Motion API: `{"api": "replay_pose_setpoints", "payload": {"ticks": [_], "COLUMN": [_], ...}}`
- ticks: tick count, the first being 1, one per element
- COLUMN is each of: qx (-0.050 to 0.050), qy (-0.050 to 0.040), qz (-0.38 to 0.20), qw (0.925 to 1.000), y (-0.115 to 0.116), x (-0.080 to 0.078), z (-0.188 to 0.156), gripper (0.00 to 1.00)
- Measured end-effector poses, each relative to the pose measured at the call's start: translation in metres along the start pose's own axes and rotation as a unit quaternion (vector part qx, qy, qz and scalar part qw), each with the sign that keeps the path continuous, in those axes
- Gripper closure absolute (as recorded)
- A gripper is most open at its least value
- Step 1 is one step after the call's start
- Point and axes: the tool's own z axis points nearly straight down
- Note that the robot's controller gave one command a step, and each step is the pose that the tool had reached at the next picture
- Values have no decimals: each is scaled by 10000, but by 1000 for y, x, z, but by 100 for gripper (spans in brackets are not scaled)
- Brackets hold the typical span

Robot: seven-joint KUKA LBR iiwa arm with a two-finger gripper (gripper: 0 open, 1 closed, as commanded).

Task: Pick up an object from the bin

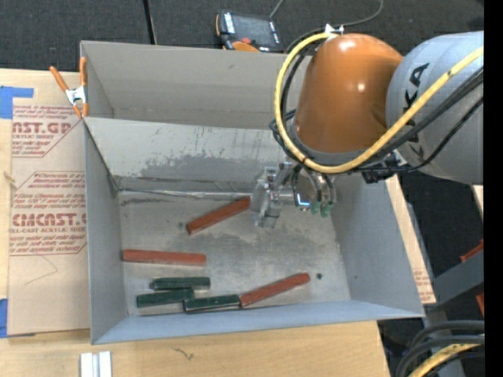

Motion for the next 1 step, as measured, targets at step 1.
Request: {"api": "replay_pose_setpoints", "payload": {"ticks": [1], "qx": [15], "qy": [44], "qz": [-2], "qw": [10000], "y": [-1], "x": [2], "z": [4], "gripper": [0]}}
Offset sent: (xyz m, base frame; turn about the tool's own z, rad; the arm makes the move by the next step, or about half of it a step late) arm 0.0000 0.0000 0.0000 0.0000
